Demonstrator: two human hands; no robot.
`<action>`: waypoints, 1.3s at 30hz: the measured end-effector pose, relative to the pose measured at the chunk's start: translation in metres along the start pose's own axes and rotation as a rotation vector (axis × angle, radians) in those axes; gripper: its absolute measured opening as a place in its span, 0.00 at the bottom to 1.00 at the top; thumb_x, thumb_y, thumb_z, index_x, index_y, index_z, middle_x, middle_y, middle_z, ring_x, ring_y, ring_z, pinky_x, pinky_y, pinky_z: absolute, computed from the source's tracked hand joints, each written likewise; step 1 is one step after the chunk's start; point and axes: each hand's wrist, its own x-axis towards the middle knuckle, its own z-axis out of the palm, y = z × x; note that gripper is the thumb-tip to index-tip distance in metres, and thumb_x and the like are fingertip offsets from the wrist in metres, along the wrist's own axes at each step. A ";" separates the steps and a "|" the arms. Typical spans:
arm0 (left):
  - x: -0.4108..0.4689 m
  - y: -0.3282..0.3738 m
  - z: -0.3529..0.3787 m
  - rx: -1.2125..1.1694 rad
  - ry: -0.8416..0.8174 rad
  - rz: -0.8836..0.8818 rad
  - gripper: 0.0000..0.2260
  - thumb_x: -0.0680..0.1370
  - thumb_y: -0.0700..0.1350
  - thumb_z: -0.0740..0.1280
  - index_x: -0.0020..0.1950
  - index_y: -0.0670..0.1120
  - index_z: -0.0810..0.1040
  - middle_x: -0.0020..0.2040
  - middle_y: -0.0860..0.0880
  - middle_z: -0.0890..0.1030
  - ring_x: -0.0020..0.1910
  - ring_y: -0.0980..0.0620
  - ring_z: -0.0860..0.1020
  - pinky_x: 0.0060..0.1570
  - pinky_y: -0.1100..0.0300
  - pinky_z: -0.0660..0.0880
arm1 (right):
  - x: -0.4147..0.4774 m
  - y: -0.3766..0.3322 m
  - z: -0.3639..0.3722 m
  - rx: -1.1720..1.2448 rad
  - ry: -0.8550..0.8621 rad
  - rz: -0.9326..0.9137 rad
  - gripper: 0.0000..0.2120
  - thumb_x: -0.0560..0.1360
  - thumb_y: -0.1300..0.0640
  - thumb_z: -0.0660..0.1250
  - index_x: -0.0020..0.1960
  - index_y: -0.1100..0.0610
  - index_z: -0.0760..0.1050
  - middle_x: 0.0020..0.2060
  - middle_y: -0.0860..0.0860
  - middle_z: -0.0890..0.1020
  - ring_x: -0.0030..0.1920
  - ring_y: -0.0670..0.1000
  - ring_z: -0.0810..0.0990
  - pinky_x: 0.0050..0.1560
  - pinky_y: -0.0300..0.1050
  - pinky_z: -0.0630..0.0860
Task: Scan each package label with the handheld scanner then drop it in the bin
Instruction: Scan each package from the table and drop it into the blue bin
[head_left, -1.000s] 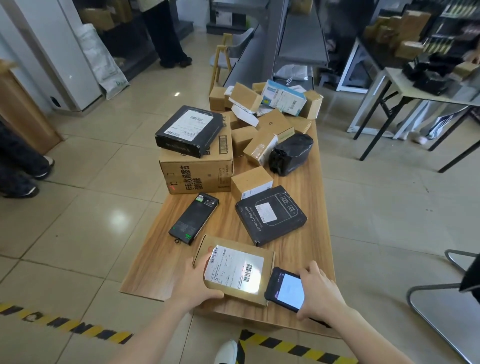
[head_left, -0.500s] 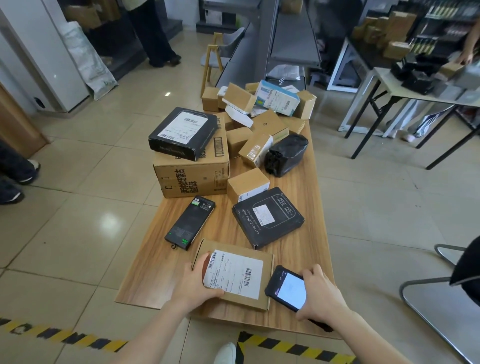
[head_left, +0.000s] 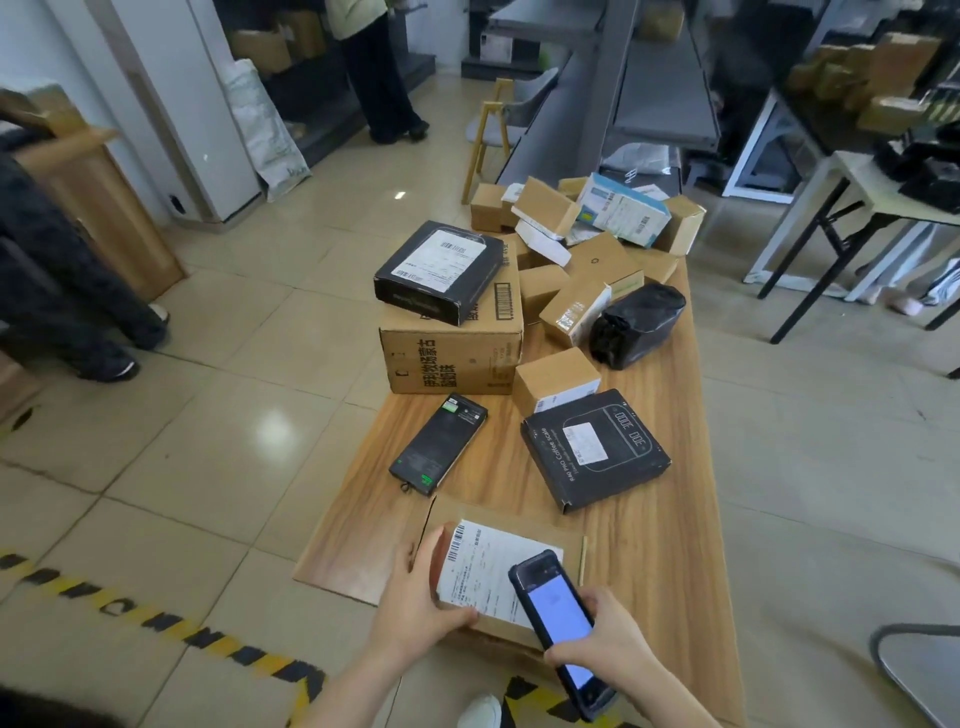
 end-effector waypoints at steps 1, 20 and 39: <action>-0.007 -0.001 -0.004 -0.007 0.034 0.000 0.47 0.57 0.61 0.77 0.68 0.71 0.52 0.64 0.59 0.67 0.61 0.64 0.62 0.59 0.62 0.71 | -0.001 -0.002 0.004 -0.008 -0.001 -0.015 0.39 0.52 0.44 0.78 0.58 0.50 0.64 0.49 0.43 0.73 0.47 0.44 0.75 0.37 0.33 0.71; -0.276 -0.138 -0.142 -0.127 0.653 -0.559 0.25 0.79 0.52 0.65 0.75 0.57 0.62 0.64 0.55 0.65 0.62 0.58 0.70 0.63 0.60 0.69 | -0.053 -0.144 0.223 -0.337 -0.511 -0.496 0.38 0.54 0.53 0.78 0.61 0.52 0.67 0.48 0.42 0.76 0.46 0.40 0.76 0.35 0.33 0.71; -0.436 -0.367 -0.323 -0.291 1.162 -0.846 0.21 0.79 0.50 0.66 0.71 0.60 0.68 0.61 0.58 0.67 0.58 0.62 0.69 0.57 0.70 0.66 | -0.152 -0.345 0.577 -0.756 -0.746 -0.794 0.34 0.54 0.53 0.77 0.57 0.52 0.68 0.50 0.47 0.77 0.48 0.46 0.76 0.34 0.35 0.70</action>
